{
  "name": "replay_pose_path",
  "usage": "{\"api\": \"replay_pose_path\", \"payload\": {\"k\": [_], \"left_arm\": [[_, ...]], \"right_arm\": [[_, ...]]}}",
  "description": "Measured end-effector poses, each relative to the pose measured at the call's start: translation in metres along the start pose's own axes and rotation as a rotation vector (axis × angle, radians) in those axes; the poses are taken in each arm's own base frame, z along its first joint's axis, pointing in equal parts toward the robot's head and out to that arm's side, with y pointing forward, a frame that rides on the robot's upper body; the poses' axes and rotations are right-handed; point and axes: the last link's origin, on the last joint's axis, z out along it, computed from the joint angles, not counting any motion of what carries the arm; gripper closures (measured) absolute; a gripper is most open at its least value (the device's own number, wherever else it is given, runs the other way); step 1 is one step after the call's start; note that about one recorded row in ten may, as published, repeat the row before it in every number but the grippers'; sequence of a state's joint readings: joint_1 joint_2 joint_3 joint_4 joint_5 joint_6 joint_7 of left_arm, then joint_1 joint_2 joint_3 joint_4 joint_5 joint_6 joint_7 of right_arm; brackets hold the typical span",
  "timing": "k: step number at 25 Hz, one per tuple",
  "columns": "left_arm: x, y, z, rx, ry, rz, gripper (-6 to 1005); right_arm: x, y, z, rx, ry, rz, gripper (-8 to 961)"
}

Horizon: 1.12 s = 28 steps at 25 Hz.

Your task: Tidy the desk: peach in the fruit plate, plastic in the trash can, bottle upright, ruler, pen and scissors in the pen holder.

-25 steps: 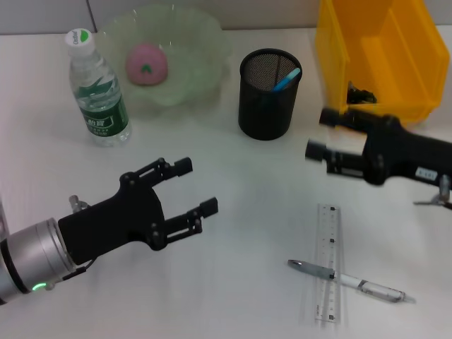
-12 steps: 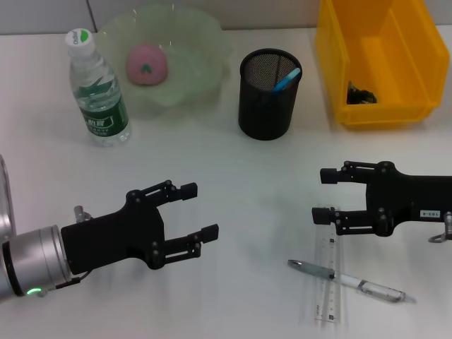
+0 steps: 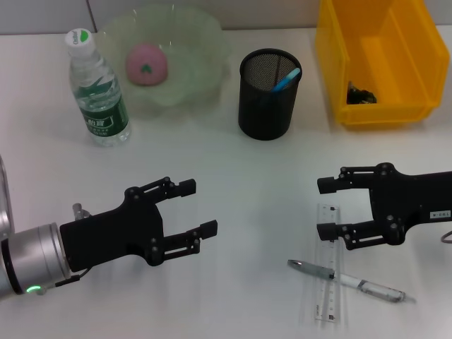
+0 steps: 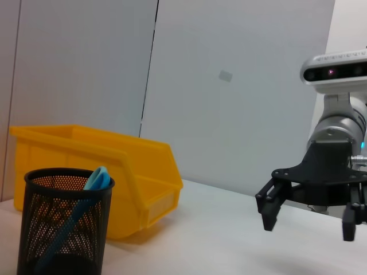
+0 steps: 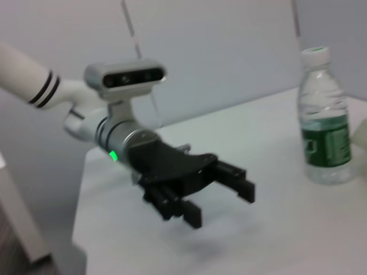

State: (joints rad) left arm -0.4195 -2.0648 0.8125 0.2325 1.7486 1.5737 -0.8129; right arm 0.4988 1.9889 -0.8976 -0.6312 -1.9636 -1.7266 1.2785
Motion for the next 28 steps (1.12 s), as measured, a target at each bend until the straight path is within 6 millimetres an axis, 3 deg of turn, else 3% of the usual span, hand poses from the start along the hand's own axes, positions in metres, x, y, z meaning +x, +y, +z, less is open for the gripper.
{"api": "replay_pose_path", "payload": {"k": [11,17,28], "left_arm": [[0.001,-0.001,0.001,0.001,0.003,0.001,226],[0.005,-0.004,0.004,-0.007,0.004,-0.034,227],[0.006,-0.008,0.004,0.002,-0.011,-0.038,228]], "right_arm": [[-0.041,-0.014,0.012,-0.163,0.246,-0.147,166],[-0.064,-0.020,0.036,-0.281,0.416,-0.285,167],[-0.086,-0.016,0.065,-0.415,0.587,-0.493,167]]}}
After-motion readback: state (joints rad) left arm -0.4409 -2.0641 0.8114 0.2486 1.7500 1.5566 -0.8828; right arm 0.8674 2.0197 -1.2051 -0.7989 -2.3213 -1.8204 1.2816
